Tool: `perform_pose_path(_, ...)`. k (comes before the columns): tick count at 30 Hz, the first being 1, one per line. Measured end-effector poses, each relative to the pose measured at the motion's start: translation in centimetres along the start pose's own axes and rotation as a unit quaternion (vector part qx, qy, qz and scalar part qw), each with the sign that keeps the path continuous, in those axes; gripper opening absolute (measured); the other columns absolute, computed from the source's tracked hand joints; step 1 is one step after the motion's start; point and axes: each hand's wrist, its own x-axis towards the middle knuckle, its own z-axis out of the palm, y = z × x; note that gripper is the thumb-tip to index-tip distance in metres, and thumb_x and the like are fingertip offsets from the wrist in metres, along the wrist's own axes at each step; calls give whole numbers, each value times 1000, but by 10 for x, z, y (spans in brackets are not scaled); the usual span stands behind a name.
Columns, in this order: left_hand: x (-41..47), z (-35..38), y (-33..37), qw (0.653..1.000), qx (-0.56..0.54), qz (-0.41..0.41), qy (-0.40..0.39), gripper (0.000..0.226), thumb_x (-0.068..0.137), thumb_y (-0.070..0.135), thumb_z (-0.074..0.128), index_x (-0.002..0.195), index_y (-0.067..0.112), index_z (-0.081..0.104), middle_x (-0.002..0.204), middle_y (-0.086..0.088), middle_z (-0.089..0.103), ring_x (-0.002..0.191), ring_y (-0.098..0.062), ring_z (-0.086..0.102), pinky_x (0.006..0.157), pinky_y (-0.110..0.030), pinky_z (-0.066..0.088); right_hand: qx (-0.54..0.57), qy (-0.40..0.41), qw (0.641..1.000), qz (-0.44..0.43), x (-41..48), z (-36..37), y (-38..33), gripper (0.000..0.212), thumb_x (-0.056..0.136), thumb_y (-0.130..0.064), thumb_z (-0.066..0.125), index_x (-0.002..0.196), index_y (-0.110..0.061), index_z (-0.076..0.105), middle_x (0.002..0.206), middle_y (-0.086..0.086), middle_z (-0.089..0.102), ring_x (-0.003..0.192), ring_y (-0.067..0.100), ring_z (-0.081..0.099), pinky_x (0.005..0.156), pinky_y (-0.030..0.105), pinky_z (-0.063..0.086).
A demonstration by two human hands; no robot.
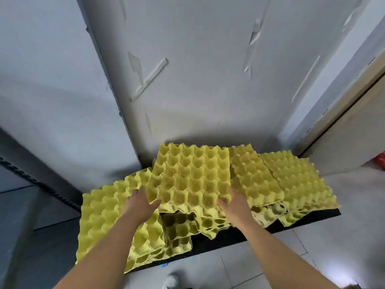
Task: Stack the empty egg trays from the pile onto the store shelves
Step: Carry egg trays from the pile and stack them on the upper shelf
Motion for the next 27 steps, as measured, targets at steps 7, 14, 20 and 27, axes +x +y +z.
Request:
perform_pose_path(7,38,6,3,991,-106,-14,-85,87,88,50,63,150,8,18,143,-14,45,113,-35,59,92,-46,50,59,-7,995,80,19,16,-3,91,86,-48,63,153,-21,8,151,10,34,94,13,66,82,28,55)
perform_pose_path(14,39,9,16,992,-125,-18,-14,102,81,60,66,152,7,16,150,-17,34,133,-37,41,102,-48,42,101,76,991,48,16,6,-18,85,86,-50,62,151,-20,17,152,7,31,137,22,33,111,43,33)
perform_pose_path(20,10,14,9,971,-241,-12,-9,119,63,61,81,151,11,18,149,-10,39,132,-31,43,101,-49,44,76,77,994,26,8,-12,-13,87,86,-48,63,152,-20,13,154,6,28,140,21,27,109,35,27)
perform_pose_path(27,-26,14,-30,949,-309,-47,44,117,62,48,87,151,15,19,150,-9,38,130,-28,45,96,-42,45,45,34,998,-31,0,6,-34,90,83,-57,58,152,-22,12,158,3,20,144,22,21,116,44,23)
